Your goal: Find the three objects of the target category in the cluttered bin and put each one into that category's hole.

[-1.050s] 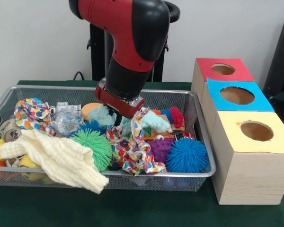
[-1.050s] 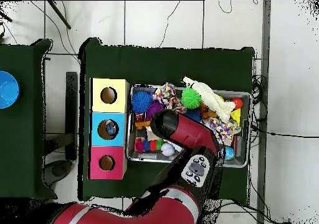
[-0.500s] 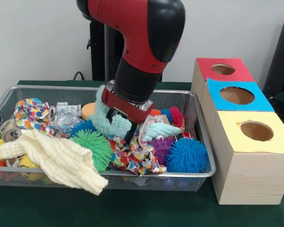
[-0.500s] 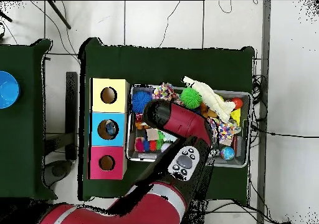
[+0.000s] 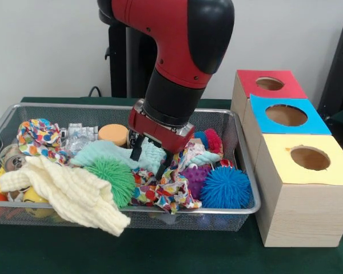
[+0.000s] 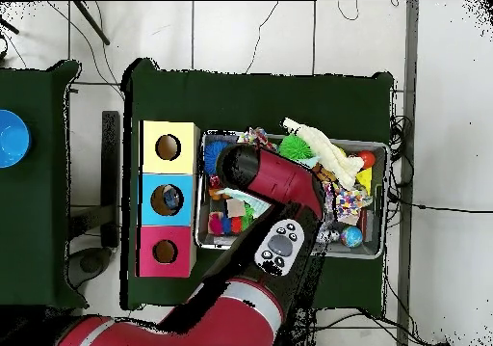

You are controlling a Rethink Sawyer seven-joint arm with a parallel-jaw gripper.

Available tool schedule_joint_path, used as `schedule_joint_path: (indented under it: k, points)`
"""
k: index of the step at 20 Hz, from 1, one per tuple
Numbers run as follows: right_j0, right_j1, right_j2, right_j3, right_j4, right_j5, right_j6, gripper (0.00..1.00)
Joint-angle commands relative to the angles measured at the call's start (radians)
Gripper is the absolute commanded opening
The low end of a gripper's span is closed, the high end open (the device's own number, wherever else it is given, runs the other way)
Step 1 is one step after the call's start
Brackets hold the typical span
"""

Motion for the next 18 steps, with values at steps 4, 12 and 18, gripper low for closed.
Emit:
schedule_joint_path:
  k: [4, 12, 18]
  points:
    - [-0.019, 0.002, 0.083, 0.024, 0.039, 0.056, 0.243, 1.0]
    - [-0.044, -0.076, 0.083, 0.1, 0.012, 0.057, 0.189, 1.0]
    - [-0.065, -0.149, 0.062, 0.122, -0.018, 0.126, 0.139, 1.0]
